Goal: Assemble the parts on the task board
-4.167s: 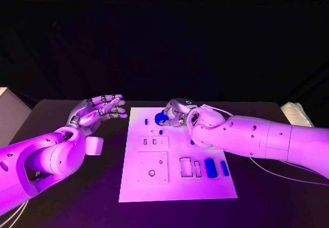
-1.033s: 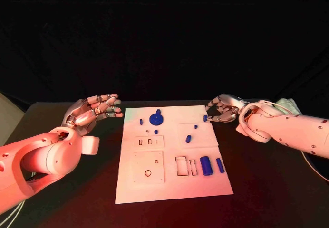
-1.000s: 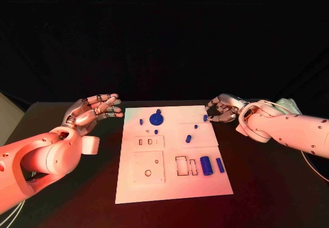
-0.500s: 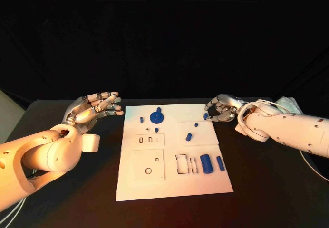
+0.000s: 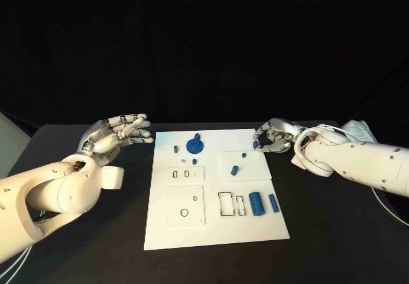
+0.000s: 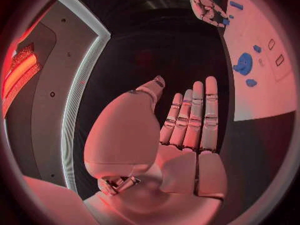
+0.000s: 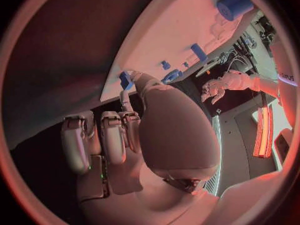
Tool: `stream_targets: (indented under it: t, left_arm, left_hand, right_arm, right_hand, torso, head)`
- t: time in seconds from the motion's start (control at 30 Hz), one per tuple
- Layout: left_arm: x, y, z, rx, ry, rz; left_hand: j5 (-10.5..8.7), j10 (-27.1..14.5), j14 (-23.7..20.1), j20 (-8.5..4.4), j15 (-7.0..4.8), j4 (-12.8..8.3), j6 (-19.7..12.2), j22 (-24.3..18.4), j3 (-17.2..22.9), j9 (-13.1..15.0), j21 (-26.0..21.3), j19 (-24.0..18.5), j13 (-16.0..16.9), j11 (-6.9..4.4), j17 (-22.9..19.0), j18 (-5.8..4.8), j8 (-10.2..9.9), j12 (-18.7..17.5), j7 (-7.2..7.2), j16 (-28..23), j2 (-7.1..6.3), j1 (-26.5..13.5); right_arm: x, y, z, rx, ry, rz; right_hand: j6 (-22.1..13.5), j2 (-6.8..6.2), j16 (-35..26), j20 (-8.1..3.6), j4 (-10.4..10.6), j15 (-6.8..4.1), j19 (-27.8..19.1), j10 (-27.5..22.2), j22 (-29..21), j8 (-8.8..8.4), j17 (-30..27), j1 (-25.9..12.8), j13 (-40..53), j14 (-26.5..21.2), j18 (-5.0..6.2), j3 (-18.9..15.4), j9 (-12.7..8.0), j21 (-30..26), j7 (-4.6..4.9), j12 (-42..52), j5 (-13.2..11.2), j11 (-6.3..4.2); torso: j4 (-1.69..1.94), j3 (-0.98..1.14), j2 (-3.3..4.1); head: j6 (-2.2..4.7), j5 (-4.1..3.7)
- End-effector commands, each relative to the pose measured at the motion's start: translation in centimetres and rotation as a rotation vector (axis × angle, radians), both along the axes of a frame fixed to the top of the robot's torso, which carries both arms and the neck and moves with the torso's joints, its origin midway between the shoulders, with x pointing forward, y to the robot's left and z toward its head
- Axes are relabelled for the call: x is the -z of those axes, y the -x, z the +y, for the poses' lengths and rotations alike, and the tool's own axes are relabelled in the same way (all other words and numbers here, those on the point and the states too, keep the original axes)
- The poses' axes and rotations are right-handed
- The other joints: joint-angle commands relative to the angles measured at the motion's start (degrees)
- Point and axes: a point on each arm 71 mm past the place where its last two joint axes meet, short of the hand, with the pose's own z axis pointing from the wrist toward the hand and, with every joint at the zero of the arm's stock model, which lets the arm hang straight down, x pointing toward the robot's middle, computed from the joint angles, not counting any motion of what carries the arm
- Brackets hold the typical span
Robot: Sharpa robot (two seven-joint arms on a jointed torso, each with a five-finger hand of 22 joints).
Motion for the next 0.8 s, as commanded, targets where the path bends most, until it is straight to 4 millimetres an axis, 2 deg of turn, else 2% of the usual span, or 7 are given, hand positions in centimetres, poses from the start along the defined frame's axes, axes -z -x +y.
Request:
stream_targets:
  t: [0.03,0.13,0.2,0.27,0.7,0.8]
  left_arm:
    - [-0.1,0.04,-0.17,0.017,0.01,-0.006]
    - [-0.1,0.04,-0.17,0.017,0.01,-0.006]
    - [-0.1,0.04,-0.15,0.017,0.009,-0.005]
    - [-0.1,0.04,-0.14,0.016,0.009,-0.005]
    - [-0.08,0.04,-0.11,0.017,0.009,-0.002]
    - [-0.07,0.04,-0.1,0.018,0.008,-0.001]
  left_hand:
    - [-0.2,-0.3,-0.3,-0.02,0.04,-0.3,-0.5,0.1,0.1,0.0,0.3,-0.2,-0.1,0.07,0.1,0.49,0.2,0.1,2.23,0.2,0.21,-0.2]
    - [-0.2,-0.3,-0.3,-0.02,0.04,-0.3,-0.5,0.1,0.1,0.0,0.3,-0.2,-0.1,0.07,0.1,0.49,0.2,0.1,2.23,0.2,0.21,-0.2]
    - [-0.2,-0.3,-0.3,-0.01,0.04,-0.3,-0.5,0.1,0.1,0.0,0.3,-0.2,-0.1,0.07,0.1,0.49,0.2,0.2,2.23,0.2,0.21,-0.2]
    - [-0.2,-0.4,-0.4,0.0,0.03,-0.4,-0.5,0.2,0.1,0.0,0.6,-0.4,-0.1,0.07,0.1,0.5,0.2,0.2,2.23,0.4,0.24,-0.1]
    - [-0.2,-0.4,-0.4,0.01,0.04,-0.4,-0.5,0.3,0.1,0.1,0.7,-0.5,-0.1,0.08,0.2,0.5,0.2,0.2,2.24,0.4,0.25,-0.2]
    - [-0.2,-0.4,-0.4,0.01,0.04,-0.4,-0.5,0.3,0.1,0.1,0.7,-0.5,-0.1,0.08,0.2,0.5,0.2,0.2,2.24,0.4,0.25,-0.2]
  right_arm:
    - [0.19,-0.02,0.16,-0.009,0.012,0.014]
    - [0.22,-0.07,0.14,-0.007,0.013,0.015]
    - [0.25,-0.12,0.1,-0.004,0.015,0.017]
    - [0.29,-0.16,0.05,-0.001,0.016,0.019]
    - [0.5,-0.38,0.2,0.009,0.022,0.024]
    - [0.54,-0.45,0.17,0.013,0.024,0.024]
  right_hand:
    - [1.0,1.11,0.1,-0.27,0.1,-0.59,5.9,4.2,15.0,0.5,14.0,-0.1,13.1,5.8,-0.79,1.1,0.1,0.1,-0.2,0.4,-0.4,-0.18]
    - [1.9,1.57,0.1,-0.46,0.1,-0.82,5.9,4.3,15.0,0.85,14.1,-0.3,13.2,5.8,-0.78,1.8,0.3,0.1,-0.45,0.5,-0.5,-0.39]
    - [3.3,2.28,0.1,-0.85,0.1,-1.31,5.9,4.4,15.0,1.59,14.1,-0.5,13.3,5.8,-0.79,2.9,0.5,0.2,-1.03,0.6,-0.6,-0.85]
    - [3.5,2.33,0.1,-0.94,0.0,-1.4,6.0,4.4,15.1,1.69,14.1,-0.6,13.3,5.8,-0.81,3.1,0.6,0.2,-1.11,0.7,-0.6,-0.94]
    - [3.3,1.62,0.1,-1.17,-0.2,-1.53,5.9,4.3,15.0,1.68,14.0,-1.1,13.2,5.8,-0.8,3.3,0.6,0.2,-1.12,0.5,-1.1,-1.03]
    - [3.2,1.35,0.1,-1.19,-0.2,-1.5,5.9,4.2,15.0,1.59,14.0,-1.3,13.1,5.8,-0.79,3.3,0.5,0.2,-1.07,0.4,-1.2,-1.02]
  torso:
    - [0.02,0.0,0.03]
    - [0.02,0.01,0.05]
    - [0.03,0.0,0.04]
    - [0.02,0.0,0.02]
    - [0.07,0.01,0.03]
    - [-0.03,0.01,0.02]
  head:
    - [-0.07,-0.01]
    - [-0.17,-0.03]
    - [-0.22,-0.06]
    - [-0.29,-0.05]
    - [-0.48,-0.1]
    - [-0.48,-0.02]
